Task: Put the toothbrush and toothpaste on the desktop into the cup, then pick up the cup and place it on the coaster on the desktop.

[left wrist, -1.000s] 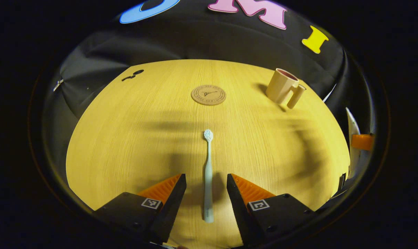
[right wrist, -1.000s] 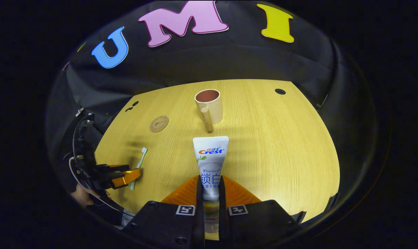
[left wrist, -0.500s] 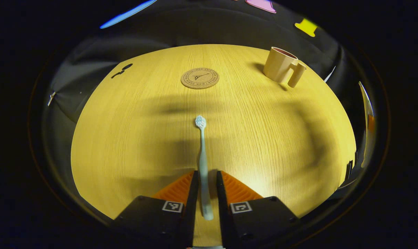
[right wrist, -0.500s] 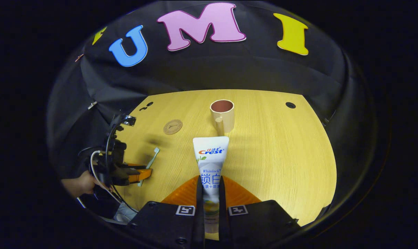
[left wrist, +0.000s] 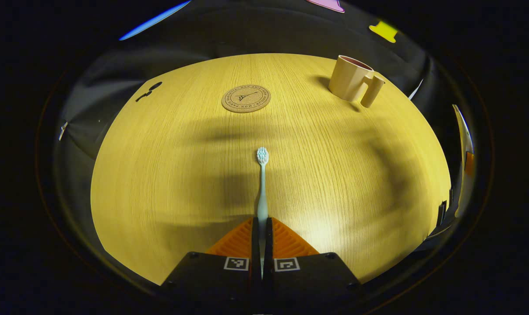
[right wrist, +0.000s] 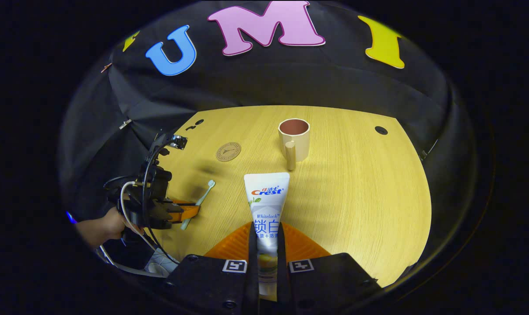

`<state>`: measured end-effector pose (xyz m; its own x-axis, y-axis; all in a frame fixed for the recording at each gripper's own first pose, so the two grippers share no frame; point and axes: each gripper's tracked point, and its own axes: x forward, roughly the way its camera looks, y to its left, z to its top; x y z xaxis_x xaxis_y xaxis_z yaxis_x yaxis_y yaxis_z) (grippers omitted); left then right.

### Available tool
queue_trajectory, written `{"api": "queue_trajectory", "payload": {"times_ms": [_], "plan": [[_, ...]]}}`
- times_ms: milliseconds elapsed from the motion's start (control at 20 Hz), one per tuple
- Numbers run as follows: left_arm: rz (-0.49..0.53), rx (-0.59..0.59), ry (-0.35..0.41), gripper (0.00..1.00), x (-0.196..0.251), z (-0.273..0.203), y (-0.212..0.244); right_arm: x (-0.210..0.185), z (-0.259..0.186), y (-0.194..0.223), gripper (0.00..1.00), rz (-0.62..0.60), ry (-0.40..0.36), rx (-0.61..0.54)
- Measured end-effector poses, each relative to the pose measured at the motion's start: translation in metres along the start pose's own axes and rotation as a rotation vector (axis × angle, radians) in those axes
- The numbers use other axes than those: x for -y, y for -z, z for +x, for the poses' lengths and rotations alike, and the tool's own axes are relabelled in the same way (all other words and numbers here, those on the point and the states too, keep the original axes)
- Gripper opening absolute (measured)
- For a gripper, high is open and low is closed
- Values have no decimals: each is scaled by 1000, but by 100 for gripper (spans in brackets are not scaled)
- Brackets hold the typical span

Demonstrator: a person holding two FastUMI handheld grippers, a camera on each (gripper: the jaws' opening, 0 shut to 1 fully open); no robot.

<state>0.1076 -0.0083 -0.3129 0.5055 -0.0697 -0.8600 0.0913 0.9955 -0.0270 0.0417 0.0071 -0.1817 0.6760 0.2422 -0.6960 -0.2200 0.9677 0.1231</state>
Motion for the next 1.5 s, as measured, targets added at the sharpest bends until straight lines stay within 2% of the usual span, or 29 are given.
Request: {"api": "queue_trajectory", "payload": {"times_ms": [400, 850, 1050, 1500], "plan": [[-60, 72, -38, 7, -10, -12, -2, -5, -4, -60, 20, -47, -9, 134], [-123, 254, 3, 6, 3, -64, -36, 0, 1, -140, 20, -74, -1, 309], [-131, 326, 19, 6, 17, -94, -55, 3, 8, -183, 20, -68, 8, 455], [-217, 497, 58, 6, 44, -148, -93, 12, 60, -244, 19, -66, -13, 656]]}}
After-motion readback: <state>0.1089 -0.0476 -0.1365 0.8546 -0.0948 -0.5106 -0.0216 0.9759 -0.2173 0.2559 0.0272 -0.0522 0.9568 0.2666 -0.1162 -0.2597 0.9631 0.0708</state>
